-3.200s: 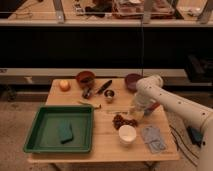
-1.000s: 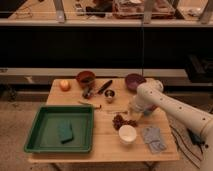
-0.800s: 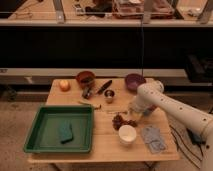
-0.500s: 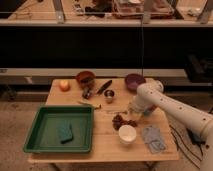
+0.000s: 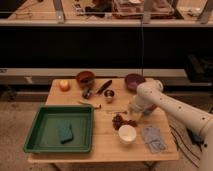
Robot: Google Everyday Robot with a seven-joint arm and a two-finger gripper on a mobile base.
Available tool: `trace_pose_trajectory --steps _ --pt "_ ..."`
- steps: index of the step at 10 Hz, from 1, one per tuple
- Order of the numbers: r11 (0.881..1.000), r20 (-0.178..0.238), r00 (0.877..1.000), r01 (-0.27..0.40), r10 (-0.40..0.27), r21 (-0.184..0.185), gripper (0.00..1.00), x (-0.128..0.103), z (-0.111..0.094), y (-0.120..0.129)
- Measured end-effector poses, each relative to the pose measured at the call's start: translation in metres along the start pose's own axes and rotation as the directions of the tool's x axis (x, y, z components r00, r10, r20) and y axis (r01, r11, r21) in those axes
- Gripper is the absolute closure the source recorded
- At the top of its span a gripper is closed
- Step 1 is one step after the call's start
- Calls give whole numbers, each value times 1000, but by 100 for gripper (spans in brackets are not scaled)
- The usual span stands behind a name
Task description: Place fork in metal cup
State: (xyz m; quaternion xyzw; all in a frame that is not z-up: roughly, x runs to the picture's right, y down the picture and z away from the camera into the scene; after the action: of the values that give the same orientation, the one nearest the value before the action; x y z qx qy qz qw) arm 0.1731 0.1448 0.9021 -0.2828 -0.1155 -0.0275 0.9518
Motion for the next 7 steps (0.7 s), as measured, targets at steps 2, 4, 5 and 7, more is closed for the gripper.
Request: trace_pose_trajectory --steps 2,4,5,7 --pt "1000 -2 1000 -2 2 -5 55 1 -1 2" --pt "1000 -2 1000 -2 1 -2 71 1 -2 1" --pt "1000 -4 1000 -4 4 1 83 4 -3 1" --pt "1000 -6 1000 0 0 -1 98 4 -2 1"
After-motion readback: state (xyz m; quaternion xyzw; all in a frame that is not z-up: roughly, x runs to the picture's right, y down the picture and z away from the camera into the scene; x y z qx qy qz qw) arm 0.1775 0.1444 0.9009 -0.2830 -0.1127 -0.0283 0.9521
